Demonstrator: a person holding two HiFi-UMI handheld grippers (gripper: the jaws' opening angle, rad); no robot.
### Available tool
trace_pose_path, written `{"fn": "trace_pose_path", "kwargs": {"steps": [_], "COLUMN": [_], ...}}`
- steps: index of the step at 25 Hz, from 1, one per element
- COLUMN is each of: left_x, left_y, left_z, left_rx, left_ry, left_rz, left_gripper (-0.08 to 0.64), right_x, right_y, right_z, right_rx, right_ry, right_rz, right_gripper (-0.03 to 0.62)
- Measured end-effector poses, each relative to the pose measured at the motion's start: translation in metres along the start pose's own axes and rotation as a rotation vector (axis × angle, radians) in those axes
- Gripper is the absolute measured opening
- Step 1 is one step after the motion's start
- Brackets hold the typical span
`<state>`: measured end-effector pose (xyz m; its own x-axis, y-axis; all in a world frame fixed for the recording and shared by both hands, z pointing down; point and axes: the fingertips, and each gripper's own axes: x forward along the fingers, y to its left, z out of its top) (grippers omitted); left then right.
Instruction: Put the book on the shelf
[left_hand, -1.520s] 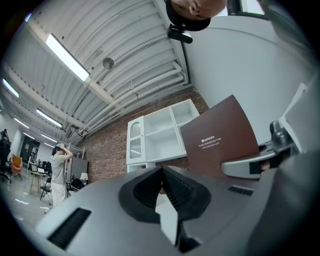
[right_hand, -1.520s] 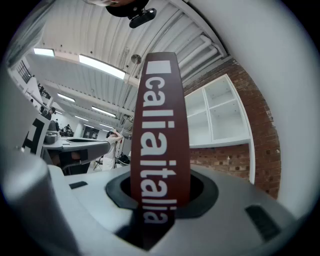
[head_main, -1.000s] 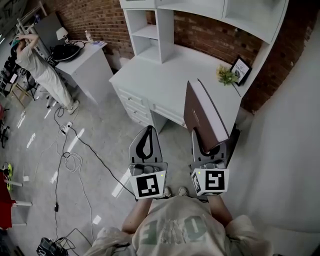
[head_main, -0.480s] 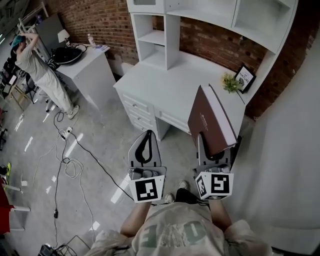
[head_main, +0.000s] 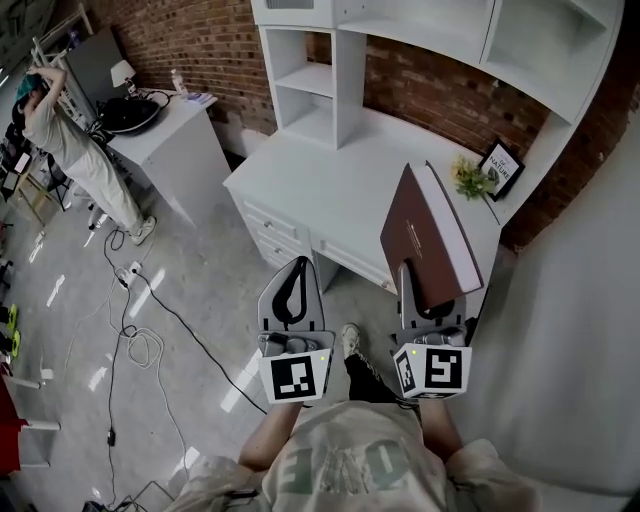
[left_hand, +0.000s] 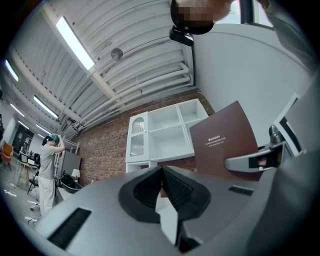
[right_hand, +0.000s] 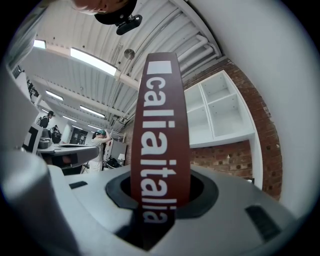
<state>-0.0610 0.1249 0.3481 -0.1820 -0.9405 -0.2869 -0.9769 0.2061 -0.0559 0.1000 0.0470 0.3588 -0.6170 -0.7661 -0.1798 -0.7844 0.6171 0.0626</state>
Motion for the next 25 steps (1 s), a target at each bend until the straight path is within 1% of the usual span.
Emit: {"fn": "trace_pose_path", "kwargs": {"steps": [5,9,11,13,17,21,25], "left_x": [0.072,0.147,0.187,0.224,0.295,0.344,0.374], "left_y": [0.01,0.021,0.032,0.044,0.055,0.056,0.051], "left_z": [-0.013,-0.026,-0.033,-0.041,-0.054,-0.063,-0.069], "left_rx": [0.002,0.035,0.009,-0.017,-0.011,-0.022,-0.025], "left_ry": [-0.03,-0.03,-0.033,-0.038,-0.055,-0.051,-0.046], "left_rz": [-0.013,-0.012,-0.003,0.014,0.013,-0.009,-0.043], "left_gripper": [0.014,0.014,0.014,0.014,0.014,0.014,0.014], "right_x": [0.07,0.144,0.186,0.225,0.291,0.334,0.357], "right_y": [-0.02,-0.048,-0.058,-0.066,-0.086,-0.102,-0.111], "right_z": [-0.014,-0.021,-0.02,-0.024,-0.024,-0.026,-0.029], "right_rx": [-0.011,-0.008,-0.017,-0.003,-0.009,-0.015,-0.033], "right_ry": [-0.014,-0.022,-0.024,-0.023,-0.048,-0.045,-0.04], "right_rz": [-0.007,-0.017,-0.01,0.001,0.002,-0.007,-0.027], "right_gripper": [0.152,0.152,0.152,0.152,0.152,0.152,0.152]}}
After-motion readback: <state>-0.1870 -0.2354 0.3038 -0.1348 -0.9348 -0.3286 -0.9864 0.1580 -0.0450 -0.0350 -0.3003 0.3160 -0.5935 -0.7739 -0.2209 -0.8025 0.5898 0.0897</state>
